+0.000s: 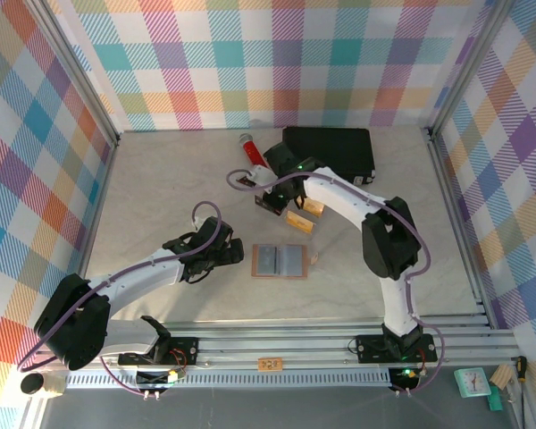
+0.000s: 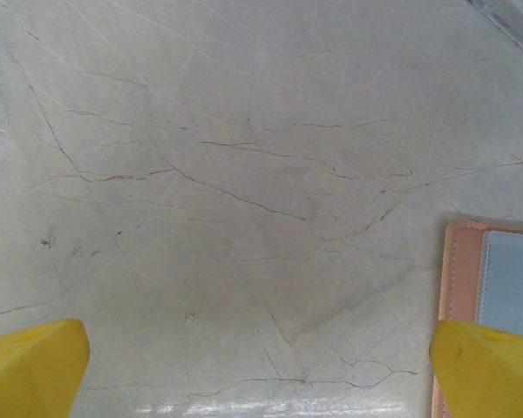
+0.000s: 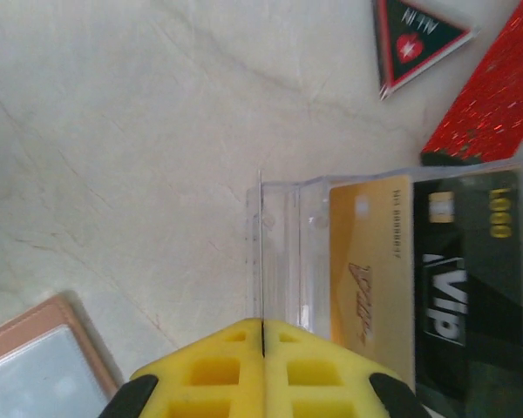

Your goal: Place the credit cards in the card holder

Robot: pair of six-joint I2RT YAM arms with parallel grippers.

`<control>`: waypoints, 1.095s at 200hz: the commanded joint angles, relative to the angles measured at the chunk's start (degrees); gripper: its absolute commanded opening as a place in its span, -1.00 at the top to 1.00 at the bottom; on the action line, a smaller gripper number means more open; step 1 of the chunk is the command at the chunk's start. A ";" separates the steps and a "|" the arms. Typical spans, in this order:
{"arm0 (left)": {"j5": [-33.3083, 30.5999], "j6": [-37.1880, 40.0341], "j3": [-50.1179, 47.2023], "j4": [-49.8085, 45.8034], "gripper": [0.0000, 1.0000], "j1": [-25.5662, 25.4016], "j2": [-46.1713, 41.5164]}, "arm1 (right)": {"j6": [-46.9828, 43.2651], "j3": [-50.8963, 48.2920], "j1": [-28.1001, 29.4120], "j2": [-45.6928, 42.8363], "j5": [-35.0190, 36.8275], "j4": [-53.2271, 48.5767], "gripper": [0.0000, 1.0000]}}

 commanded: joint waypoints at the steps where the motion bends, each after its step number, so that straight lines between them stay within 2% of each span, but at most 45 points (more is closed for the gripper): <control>1: 0.89 0.56 1.28 -1.48 -0.99 0.70 0.50 | 0.55 -1.18 0.26 -4.28 -1.59 -0.46 1.00; 53: 1.56 1.63 2.03 -2.05 -0.99 0.70 0.08 | 12.31 -7.57 -1.39 -12.14 -6.93 3.23 1.00; 96: 3.05 3.88 3.28 -2.57 -0.99 0.02 -0.29 | 27.71 -22.98 -2.88 -23.13 -13.17 13.63 1.00; 140: 0.49 6.17 6.61 -3.49 -0.99 -4.45 3.08 | 45.51 -42.39 -3.13 -33.25 -17.35 29.27 1.00; 173: -2.98 7.13 9.55 -3.96 -0.99 -8.06 7.90 | 58.33 -55.39 -3.06 -38.83 -17.67 40.72 1.00; 219: -6.08 7.48 11.28 -3.41 -0.99 -10.77 12.29 | 66.46 -65.86 -3.04 -44.41 -12.97 45.54 1.00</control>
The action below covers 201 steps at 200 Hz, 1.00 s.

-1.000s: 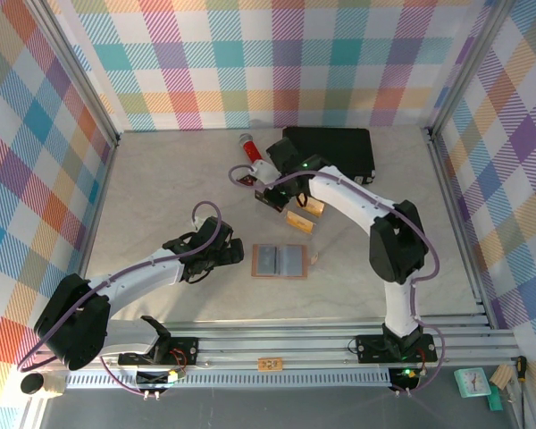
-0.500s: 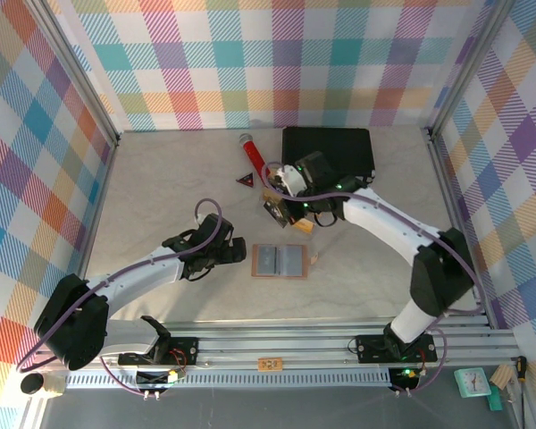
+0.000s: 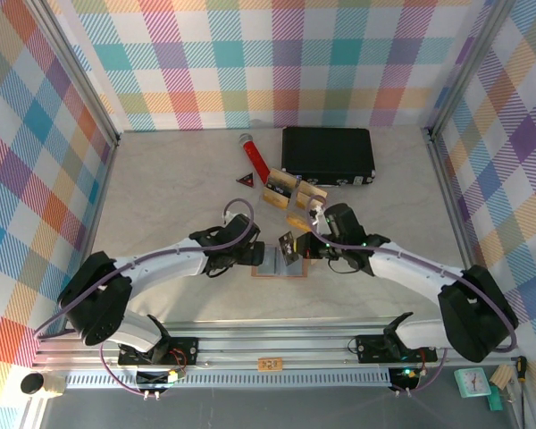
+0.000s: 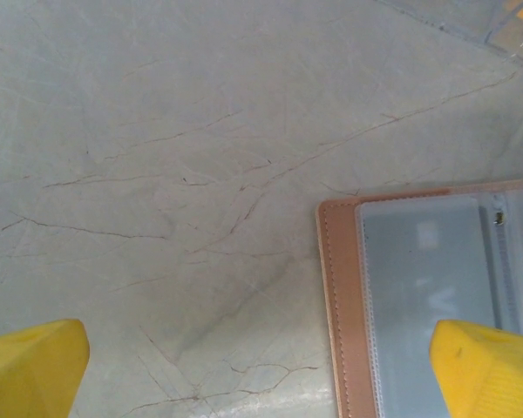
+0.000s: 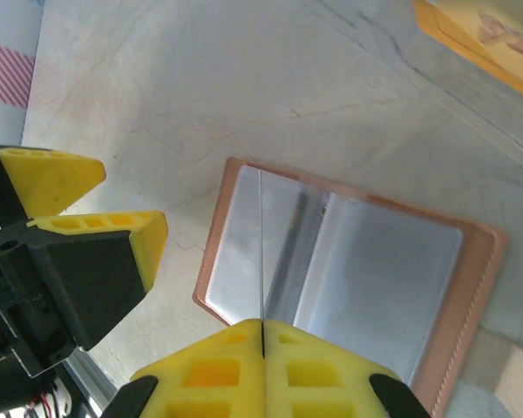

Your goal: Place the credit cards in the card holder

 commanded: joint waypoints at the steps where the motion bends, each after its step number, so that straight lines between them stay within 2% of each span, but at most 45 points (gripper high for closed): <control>1: -3.44 1.18 1.53 -1.73 -0.99 -1.39 1.56 | 7.50 -2.99 0.04 -2.94 1.80 6.84 1.00; 72: -6.40 1.19 2.10 -1.07 -0.99 -3.30 5.87 | 14.91 -11.75 0.11 -3.25 3.05 18.76 1.00; 158: -7.54 0.59 0.75 0.40 -0.99 -3.40 8.27 | 17.42 -12.70 0.20 1.16 2.36 26.04 1.00; 201: -6.86 0.04 0.72 0.38 -0.99 -3.40 5.54 | 17.77 -12.96 0.46 2.40 2.52 27.34 1.00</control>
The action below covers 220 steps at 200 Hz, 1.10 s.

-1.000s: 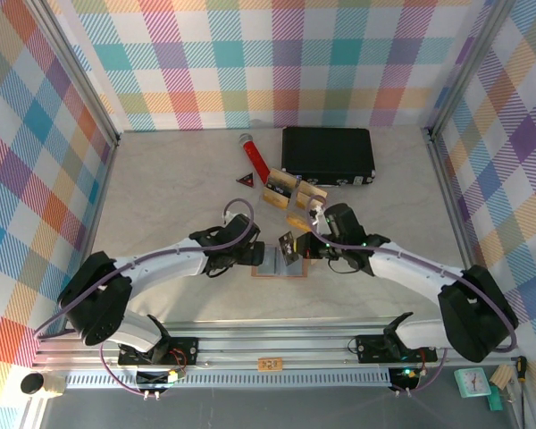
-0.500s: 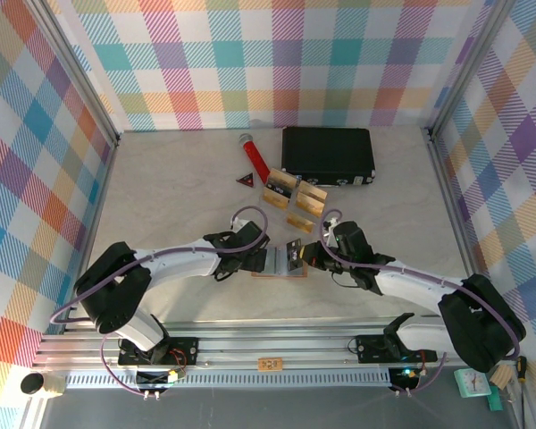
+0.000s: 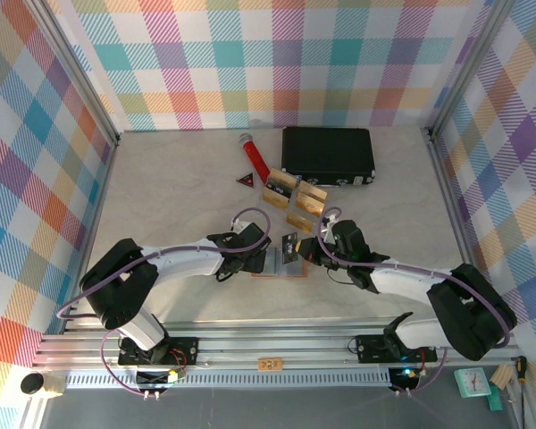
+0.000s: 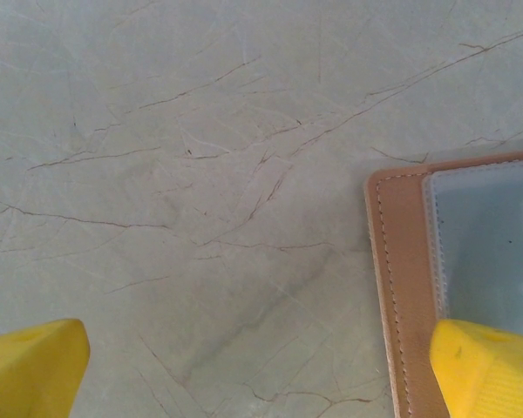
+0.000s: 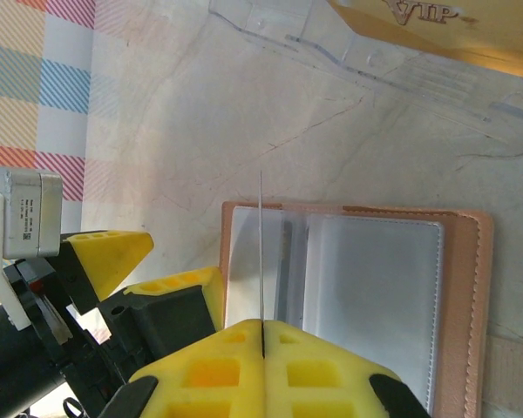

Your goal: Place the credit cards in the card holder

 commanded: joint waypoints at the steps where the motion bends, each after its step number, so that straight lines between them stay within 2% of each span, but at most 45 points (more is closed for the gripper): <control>1: -0.82 -0.29 0.27 0.14 -0.99 -0.66 -2.28 | 1.04 -0.70 0.37 0.71 -0.12 3.10 1.00; 83: 1.34 -0.01 0.08 3.19 -0.99 -0.71 -0.82 | 1.90 -0.70 1.10 3.04 0.32 5.21 1.00; 220: 0.42 -1.81 -3.93 3.96 -0.99 -0.77 -1.04 | 2.50 -0.70 2.82 7.39 1.85 10.33 1.00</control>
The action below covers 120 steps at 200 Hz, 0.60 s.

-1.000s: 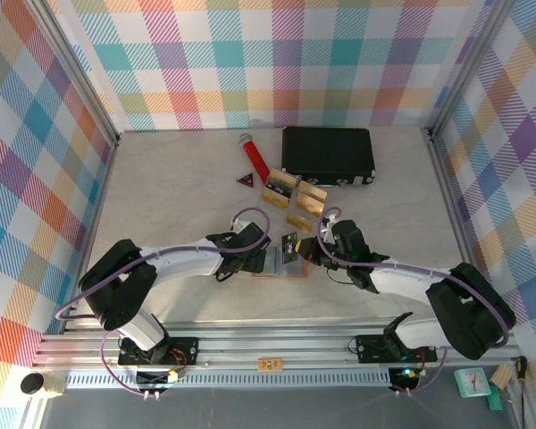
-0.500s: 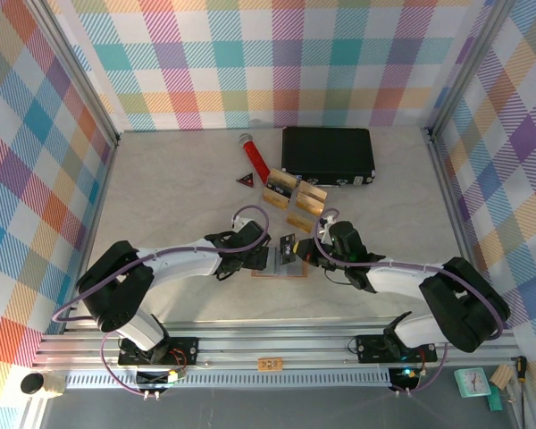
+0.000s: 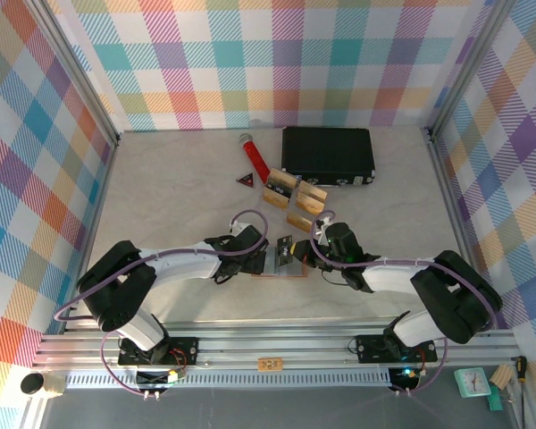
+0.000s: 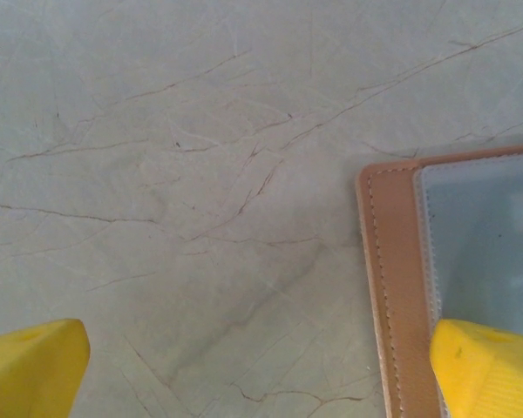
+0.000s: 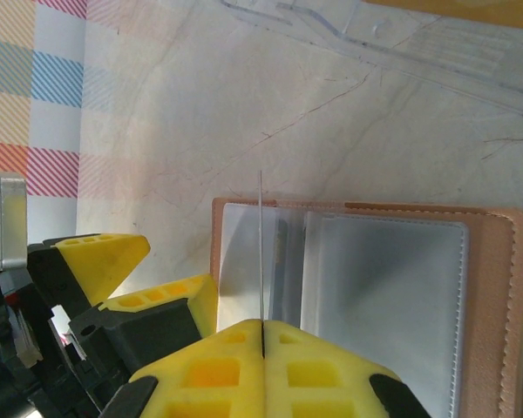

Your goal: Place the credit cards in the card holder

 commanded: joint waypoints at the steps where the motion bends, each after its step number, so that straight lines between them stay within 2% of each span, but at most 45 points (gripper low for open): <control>1: -0.67 -1.18 -1.13 0.31 -0.99 -0.77 0.09 | 0.58 -0.48 0.53 0.83 1.04 3.33 1.00; 120: -1.08 -1.71 -1.75 0.18 -0.99 -0.81 -0.35 | 1.04 -2.10 1.51 3.39 3.94 8.77 1.00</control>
